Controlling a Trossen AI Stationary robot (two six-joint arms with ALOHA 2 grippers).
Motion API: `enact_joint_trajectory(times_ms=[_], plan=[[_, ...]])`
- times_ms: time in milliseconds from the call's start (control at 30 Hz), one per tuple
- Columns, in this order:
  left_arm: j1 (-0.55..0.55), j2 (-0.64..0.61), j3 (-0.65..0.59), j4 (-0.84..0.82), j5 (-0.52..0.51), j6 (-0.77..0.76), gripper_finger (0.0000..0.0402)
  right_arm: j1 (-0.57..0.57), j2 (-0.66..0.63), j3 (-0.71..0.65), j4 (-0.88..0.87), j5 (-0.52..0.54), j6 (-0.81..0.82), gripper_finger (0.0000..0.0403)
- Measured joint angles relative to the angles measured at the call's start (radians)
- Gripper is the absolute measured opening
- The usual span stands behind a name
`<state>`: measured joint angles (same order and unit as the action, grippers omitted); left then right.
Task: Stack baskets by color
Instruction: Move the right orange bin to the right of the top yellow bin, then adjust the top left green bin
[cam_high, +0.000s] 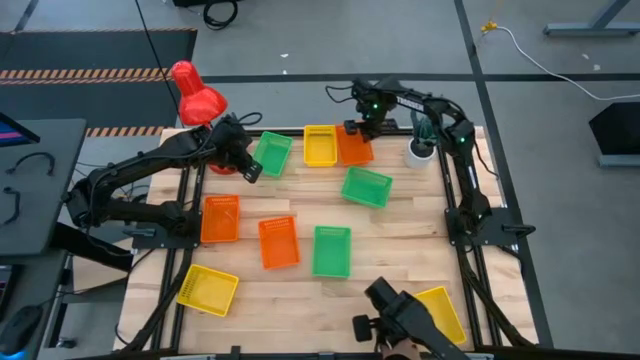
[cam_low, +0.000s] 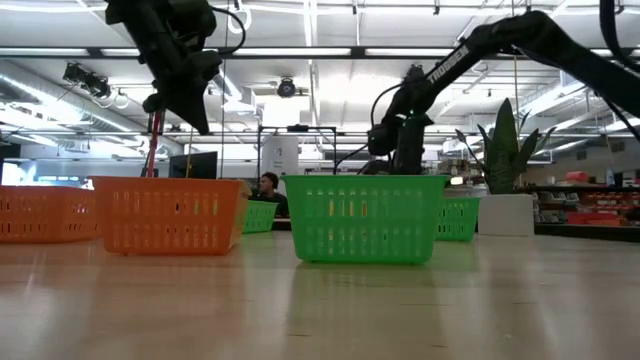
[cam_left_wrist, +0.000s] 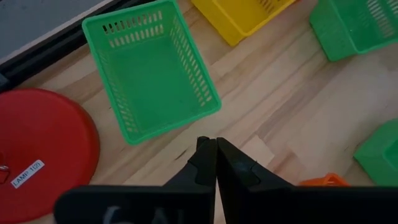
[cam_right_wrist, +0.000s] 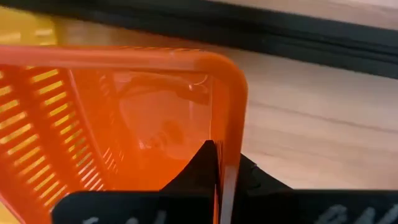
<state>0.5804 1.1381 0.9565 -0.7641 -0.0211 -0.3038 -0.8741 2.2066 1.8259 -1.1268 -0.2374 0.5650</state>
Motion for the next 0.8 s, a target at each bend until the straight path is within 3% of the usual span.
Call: enact_joint_trajectory(times_ms=[367, 600, 800], plan=[[0.000, 0.000, 0.000, 0.039, 0.000, 0.000, 0.0014, 0.001, 0.000, 0.000, 0.040, 0.039, 0.062, 0.0098], [0.055, 0.012, 0.034, -0.015, 0.003, -0.058, 0.0010, 0.049, -0.143, 0.000, 0.082, 0.259, -0.042, 0.0137], [0.166, 0.159, 0.167, -0.127, 0.020, 0.002, 0.0010, 0.177, -0.308, 0.001, 0.100, 0.383, -0.140, 0.0135]])
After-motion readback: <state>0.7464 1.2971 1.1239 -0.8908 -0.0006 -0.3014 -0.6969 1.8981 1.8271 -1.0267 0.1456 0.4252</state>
